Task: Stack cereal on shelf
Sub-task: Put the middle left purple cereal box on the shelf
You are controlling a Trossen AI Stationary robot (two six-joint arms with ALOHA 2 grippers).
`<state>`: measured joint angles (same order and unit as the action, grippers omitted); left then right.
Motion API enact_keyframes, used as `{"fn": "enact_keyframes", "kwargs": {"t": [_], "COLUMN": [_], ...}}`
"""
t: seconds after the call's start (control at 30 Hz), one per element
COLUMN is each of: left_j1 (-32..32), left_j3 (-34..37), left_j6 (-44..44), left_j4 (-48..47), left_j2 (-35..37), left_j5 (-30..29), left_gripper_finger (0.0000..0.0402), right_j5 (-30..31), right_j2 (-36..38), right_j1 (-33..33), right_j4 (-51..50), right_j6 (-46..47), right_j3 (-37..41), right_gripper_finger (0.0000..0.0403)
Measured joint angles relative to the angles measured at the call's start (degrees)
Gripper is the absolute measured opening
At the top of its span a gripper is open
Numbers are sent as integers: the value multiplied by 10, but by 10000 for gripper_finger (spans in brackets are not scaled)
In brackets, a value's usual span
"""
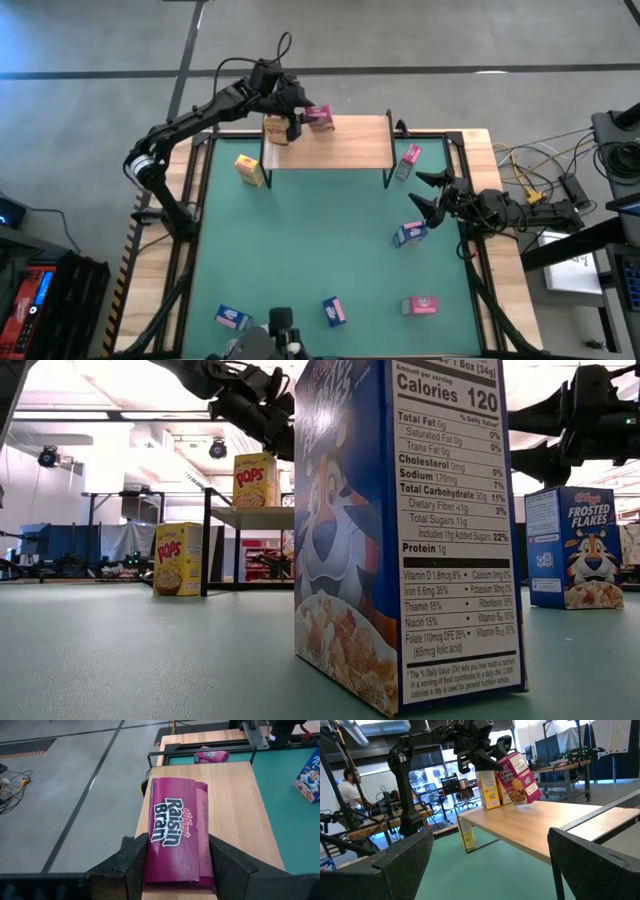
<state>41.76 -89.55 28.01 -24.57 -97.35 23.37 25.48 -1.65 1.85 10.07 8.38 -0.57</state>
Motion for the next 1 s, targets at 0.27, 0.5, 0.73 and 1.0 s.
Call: {"fn": "enact_keyframes", "kwargs": {"t": [0.27,0.5,0.73,1.0], "left_j1": [2,4,5,5], "left_j3": [-2,-2,-3,-3], "left_j6": [0,4,6,9], "left_j4": [1,1,7,7], "left_j2": [-1,-1,-1,-1], "left_j5": [-1,-2,-3,-3], "left_gripper_finger": [164,164,165,165], "right_j5": [0,0,0,0], "right_j2": [0,0,0,0], "right_j1": [0,0,0,0], "right_j4": [0,0,0,0], "right_j6": [0,0,0,0], "right_j3": [0,0,0,0], "right_gripper_finger": [384,384,384,384]}}
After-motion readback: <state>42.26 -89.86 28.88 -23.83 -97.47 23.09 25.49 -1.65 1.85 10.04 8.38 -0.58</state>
